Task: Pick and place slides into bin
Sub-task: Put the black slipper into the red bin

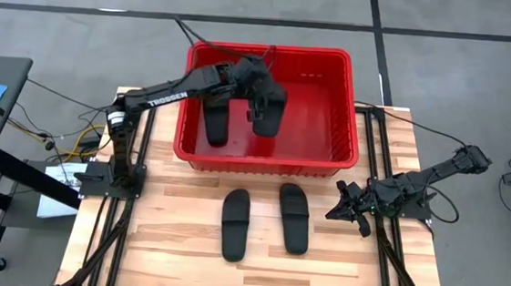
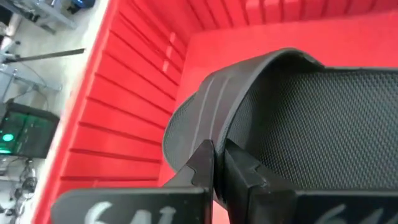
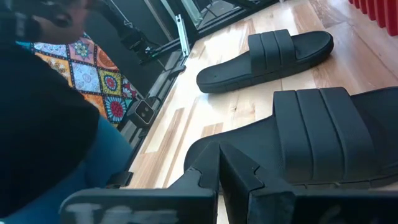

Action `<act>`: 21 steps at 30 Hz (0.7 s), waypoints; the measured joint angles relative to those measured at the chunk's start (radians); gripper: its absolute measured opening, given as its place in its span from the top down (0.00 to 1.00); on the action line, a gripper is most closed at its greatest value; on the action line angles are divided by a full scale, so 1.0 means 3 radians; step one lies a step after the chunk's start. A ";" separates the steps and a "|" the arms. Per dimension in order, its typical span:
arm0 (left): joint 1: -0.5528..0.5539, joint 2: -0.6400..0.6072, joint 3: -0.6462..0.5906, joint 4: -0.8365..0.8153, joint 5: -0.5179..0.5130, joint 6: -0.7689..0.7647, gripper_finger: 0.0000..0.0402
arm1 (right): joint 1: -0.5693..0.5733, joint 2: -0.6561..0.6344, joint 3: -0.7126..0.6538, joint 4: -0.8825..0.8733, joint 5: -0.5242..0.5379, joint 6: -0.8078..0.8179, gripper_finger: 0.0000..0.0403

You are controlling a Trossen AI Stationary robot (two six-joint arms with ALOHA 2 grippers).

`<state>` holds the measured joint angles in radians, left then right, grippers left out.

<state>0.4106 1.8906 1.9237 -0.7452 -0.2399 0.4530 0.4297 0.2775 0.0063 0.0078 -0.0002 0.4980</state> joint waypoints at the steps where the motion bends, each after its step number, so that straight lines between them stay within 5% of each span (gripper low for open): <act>1: 0.0025 -0.0009 -0.0107 0.0118 -0.0009 0.0026 1.00 | 0.0000 0.0000 0.0000 0.0001 -0.0001 0.0000 1.00; 17: 0.0248 -0.0176 -0.1637 0.1821 -0.0189 -0.0088 1.00 | 0.0000 0.0000 0.0000 0.0001 0.0000 0.0000 1.00; 21: 0.0255 -0.0181 -0.1807 0.2085 -0.0513 -0.0104 1.00 | 0.0001 -0.0001 0.0000 0.0001 0.0000 0.0000 1.00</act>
<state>0.4870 1.8362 1.3817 -0.1197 -0.3937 0.4217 0.4300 0.2771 0.0063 0.0082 -0.0002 0.4980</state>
